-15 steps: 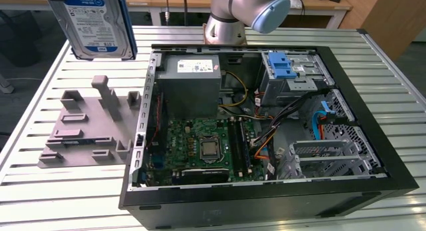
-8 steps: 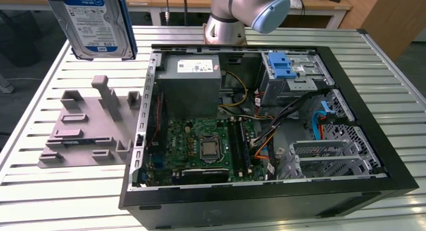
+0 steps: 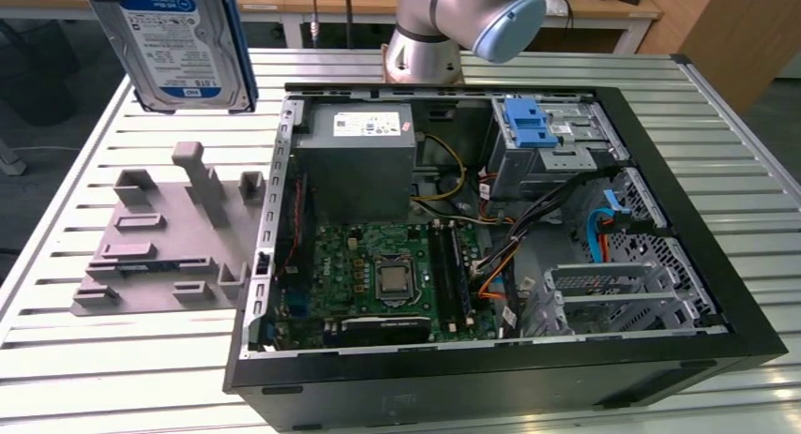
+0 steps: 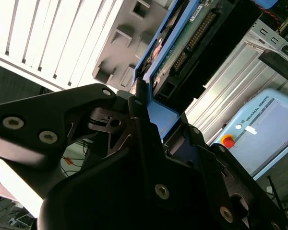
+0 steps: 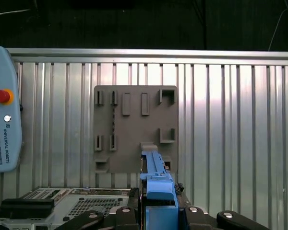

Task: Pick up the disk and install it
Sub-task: 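Pick up the disk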

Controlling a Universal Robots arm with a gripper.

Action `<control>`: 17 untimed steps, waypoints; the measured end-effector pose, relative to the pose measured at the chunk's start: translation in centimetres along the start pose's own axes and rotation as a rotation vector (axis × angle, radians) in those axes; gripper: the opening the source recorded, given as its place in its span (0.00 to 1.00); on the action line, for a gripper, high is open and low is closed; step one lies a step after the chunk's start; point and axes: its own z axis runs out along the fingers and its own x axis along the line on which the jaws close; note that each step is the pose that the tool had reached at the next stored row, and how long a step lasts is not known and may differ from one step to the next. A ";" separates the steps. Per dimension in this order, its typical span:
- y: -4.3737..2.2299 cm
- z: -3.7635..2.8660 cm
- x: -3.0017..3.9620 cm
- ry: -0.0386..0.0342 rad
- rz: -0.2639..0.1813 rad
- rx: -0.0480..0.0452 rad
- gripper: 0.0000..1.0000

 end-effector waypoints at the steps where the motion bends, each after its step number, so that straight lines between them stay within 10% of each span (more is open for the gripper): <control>1: -0.01 0.00 0.15 0.0000 0.000 0.0001 0.36; 7: -0.59 0.00 1.68 -0.0003 0.000 0.0002 0.36; 17: -4.74 -0.08 1.89 -0.0004 0.000 0.0001 0.36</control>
